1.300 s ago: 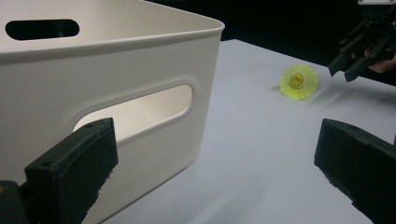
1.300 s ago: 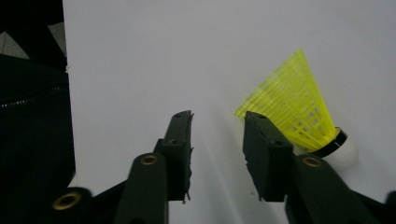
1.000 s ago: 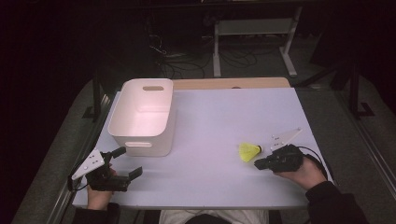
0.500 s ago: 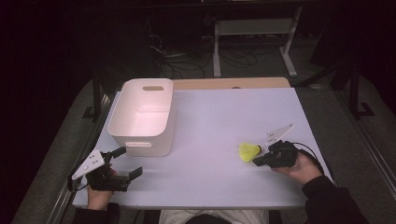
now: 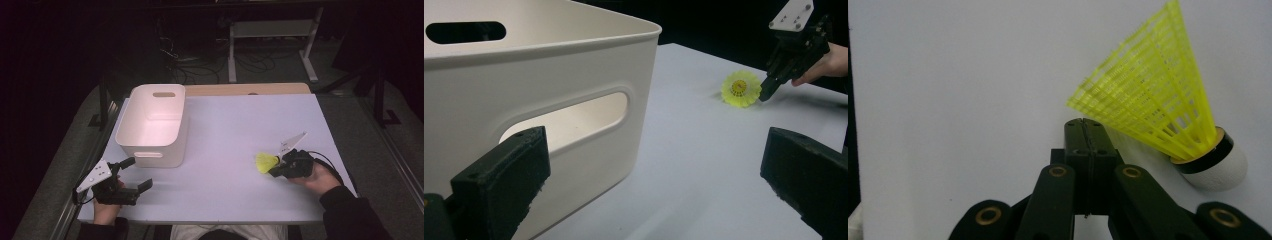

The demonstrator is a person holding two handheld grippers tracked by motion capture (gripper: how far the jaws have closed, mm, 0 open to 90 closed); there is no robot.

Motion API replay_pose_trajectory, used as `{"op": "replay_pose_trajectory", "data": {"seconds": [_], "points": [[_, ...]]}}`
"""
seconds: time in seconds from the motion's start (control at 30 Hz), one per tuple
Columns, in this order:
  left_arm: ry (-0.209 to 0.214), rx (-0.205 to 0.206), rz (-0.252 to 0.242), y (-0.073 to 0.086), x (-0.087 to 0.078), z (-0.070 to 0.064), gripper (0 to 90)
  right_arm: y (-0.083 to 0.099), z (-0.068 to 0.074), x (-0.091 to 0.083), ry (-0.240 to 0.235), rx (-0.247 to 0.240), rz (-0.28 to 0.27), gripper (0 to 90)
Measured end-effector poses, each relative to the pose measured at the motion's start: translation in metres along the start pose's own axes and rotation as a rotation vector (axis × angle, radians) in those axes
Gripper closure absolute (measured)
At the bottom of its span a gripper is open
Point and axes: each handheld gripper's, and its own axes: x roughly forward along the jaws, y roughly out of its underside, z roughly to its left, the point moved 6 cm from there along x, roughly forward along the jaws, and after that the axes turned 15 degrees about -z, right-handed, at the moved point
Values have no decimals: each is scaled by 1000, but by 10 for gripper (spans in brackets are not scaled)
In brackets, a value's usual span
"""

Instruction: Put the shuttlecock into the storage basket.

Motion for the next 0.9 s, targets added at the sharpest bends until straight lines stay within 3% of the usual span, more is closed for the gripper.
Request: {"op": "replay_pose_trajectory", "data": {"seconds": [0.7,0.9], "points": [[1,-1,-4,0,0,0,0,-4,-14,4,38,8,-31,888],[0,0,-5,0,0,0,0,-13,-18,9,41,0,-38,888]]}}
